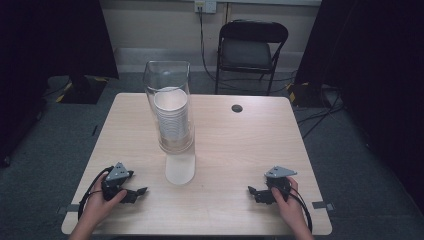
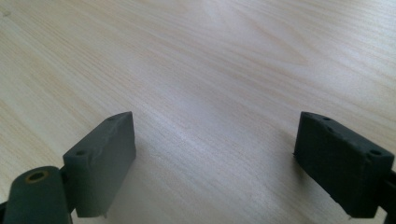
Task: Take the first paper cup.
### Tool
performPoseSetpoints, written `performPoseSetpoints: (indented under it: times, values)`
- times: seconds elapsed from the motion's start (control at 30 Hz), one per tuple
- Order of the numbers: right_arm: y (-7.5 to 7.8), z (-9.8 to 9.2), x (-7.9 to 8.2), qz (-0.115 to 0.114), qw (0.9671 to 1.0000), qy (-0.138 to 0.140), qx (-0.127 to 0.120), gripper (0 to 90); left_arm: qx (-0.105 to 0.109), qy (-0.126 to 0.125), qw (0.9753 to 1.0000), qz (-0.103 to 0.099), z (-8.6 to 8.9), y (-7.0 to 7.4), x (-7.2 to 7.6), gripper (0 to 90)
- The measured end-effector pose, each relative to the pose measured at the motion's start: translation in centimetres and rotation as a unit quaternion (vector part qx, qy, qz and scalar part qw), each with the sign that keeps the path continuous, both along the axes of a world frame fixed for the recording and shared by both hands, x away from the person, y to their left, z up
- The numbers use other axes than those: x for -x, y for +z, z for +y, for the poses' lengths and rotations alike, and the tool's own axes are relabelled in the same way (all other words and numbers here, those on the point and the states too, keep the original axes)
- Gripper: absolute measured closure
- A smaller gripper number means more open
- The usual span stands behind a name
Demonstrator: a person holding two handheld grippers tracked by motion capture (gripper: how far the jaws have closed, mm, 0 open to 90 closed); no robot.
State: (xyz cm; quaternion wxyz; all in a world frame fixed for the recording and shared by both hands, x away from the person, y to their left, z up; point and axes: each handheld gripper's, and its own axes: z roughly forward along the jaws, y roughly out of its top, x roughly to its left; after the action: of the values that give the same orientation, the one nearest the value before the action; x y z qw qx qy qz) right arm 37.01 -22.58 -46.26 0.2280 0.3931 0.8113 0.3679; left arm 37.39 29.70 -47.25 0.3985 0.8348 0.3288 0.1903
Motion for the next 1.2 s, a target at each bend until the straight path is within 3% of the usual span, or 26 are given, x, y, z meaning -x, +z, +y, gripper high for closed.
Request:
performPoseSetpoints:
  times: [0.27,0.3,0.43,0.53,0.57,0.63,0.73,0.77,0.87,0.97,1.03,1.2]
  values:
    - [0.0,0.0,0.0,0.0,1.0,0.0,0.0,12.1,-0.005,0.016,0.9999,-0.001,-0.4,0.0,0.1,12.6]
    - [0.0,0.0,0.0,0.0,1.0,0.0,0.0,12.1,0.003,0.023,0.9997,0.0,-0.6,0.0,0.2,12.6]
    - [0.0,0.0,0.0,0.001,1.0,-0.001,0.0,12.0,0.003,0.027,0.9996,-0.006,-1.3,0.1,0.4,17.4]
    - [0.0,0.0,0.0,0.001,1.0,0.0,0.0,11.9,0.038,0.023,0.9986,-0.03,-2.4,1.0,0.8,16.7]
    - [0.0,0.0,0.0,0.001,1.0,-0.001,0.0,12.0,0.038,0.023,0.9986,-0.03,-2.4,1.0,0.8,16.4]
    - [0.0,0.0,0.0,0.001,1.0,0.0,0.0,12.0,0.084,0.008,0.9953,-0.047,-3.4,2.3,1.0,16.0]
    - [0.0,0.0,0.0,0.001,1.0,0.0,0.0,12.0,0.115,0.001,0.9914,-0.063,-4.9,3.6,1.0,16.1]
    - [0.0,0.0,0.0,0.001,1.0,0.0,0.0,12.0,0.115,0.001,0.9914,-0.063,-4.9,3.6,1.0,16.2]
    - [0.0,0.0,0.0,0.001,1.0,-0.001,0.0,11.9,0.138,0.005,0.987,-0.082,-6.8,4.7,0.9,16.3]
    - [0.0,0.0,0.0,0.001,1.0,-0.001,0.0,11.9,0.143,0.002,0.9855,-0.091,-7.3,4.9,0.6,18.3]
    - [0.0,0.0,0.0,0.001,1.0,-0.001,0.0,11.9,0.152,0.008,0.9828,-0.105,-7.9,5.1,0.2,18.8]
    - [0.0,0.0,0.0,0.001,1.0,-0.001,0.0,11.9,0.147,0.003,0.982,-0.119,-8.9,5.9,-0.5,18.8]
